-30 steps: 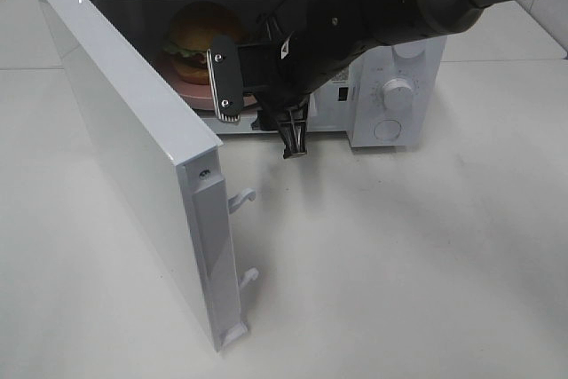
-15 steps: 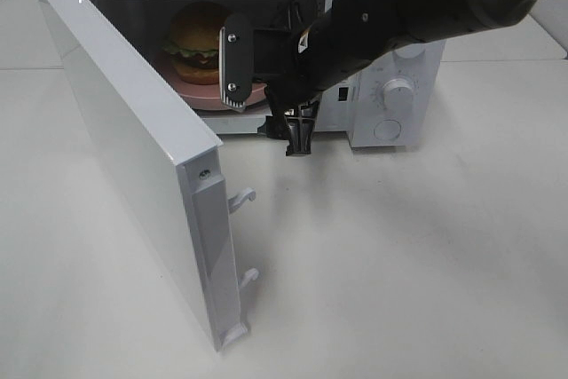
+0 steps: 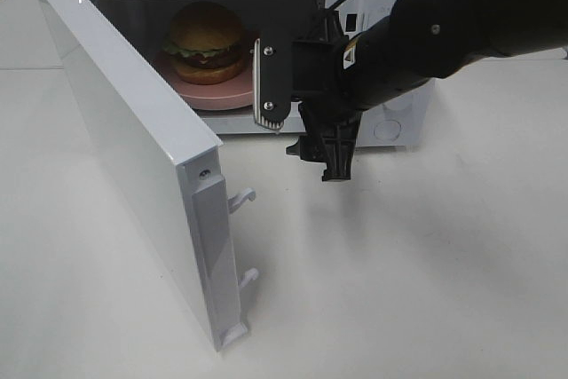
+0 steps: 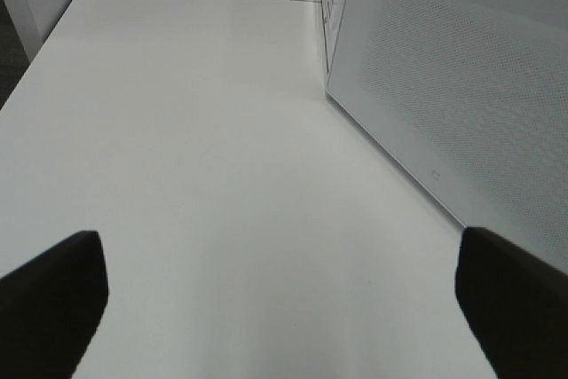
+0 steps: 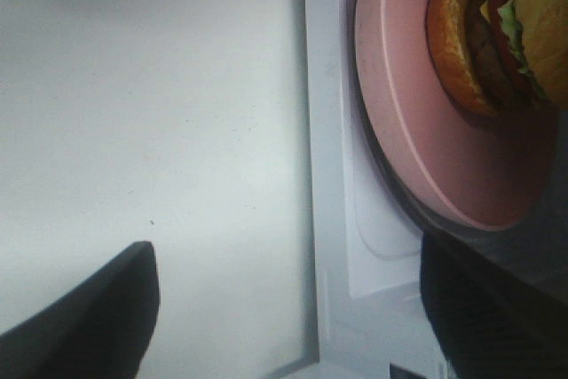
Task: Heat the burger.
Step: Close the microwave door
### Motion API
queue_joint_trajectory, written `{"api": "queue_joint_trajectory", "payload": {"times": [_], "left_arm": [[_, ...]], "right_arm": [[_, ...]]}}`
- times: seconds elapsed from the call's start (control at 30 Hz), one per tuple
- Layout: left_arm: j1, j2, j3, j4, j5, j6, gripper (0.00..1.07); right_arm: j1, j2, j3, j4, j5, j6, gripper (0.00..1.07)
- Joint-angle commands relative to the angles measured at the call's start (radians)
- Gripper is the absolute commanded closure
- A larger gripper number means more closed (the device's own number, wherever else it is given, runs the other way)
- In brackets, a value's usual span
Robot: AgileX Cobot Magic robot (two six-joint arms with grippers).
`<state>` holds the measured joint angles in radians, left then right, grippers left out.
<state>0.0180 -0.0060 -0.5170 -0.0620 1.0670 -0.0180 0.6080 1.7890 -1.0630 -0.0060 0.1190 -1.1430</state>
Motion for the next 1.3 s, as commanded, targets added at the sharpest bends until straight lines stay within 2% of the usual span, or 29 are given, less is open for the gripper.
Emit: {"api": "queue_joint_trajectory", "payload": {"times": [0.03, 0.37, 0.6, 0.77, 0.83, 1.3], "left_arm": [[-0.001, -0.016, 0.0, -0.003, 0.003, 0.0, 0.06], [-0.001, -0.016, 0.0, -0.003, 0.003, 0.0, 0.06], [-0.001, -0.016, 0.0, -0.003, 0.003, 0.0, 0.06], [-0.001, -0.016, 0.0, -0.003, 0.003, 0.0, 0.06], [-0.001, -0.016, 0.0, -0.003, 0.003, 0.0, 0.06], [-0.001, -0.016, 0.0, -0.003, 0.003, 0.0, 0.06]], "right_arm": [[-0.002, -0.083, 0.073, -0.001, -0.017, 0.048, 0.29], [-0.002, -0.242, 0.225, -0.001, -0.027, 0.171, 0.31], [-0.002, -0.377, 0.325, 0.006, 0.008, 0.41, 0.31], [-0.002, -0.439, 0.334, 0.006, 0.107, 0.558, 0.31], [-0.002, -0.493, 0.334, 0.006, 0.212, 0.723, 0.31], [-0.002, -0.667, 0.333, 0.017, 0.474, 1.054, 0.31]]}}
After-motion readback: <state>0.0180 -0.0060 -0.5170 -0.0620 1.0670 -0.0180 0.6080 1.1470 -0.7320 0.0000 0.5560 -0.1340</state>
